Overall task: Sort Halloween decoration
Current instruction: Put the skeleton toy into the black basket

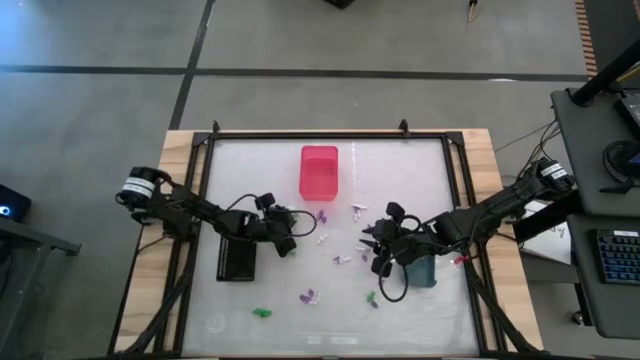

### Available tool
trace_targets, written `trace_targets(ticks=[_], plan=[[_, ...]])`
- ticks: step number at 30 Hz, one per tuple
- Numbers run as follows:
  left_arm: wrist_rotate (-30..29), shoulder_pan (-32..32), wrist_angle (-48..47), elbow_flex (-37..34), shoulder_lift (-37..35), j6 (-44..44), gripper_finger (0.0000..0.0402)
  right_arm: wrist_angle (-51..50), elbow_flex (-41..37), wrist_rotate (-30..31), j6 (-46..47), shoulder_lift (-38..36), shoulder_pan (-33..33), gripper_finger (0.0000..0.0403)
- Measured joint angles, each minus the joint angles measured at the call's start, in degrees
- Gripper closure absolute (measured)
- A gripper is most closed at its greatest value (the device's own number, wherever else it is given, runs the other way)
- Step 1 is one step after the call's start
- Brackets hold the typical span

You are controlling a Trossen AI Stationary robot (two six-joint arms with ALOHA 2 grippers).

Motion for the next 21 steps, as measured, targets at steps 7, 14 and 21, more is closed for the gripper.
trace_targets(ticks=[7,14,21], plan=[[0.0,0.0,0.2,0.0,0.8,-0.6,0.0282,0.0,0.0,0.0,0.0,0.0,0.0,0.0291],[0.3,-0.1,0.2,0.0,0.6,-0.8,0.0309,0.0,-0.3,0.0,0.1,0.0,0.0,0.0291],[0.5,-0.1,-0.2,0.0,0.6,-0.8,0.0358,0.0,-0.5,0.1,0.5,0.0,0.0,0.0291]])
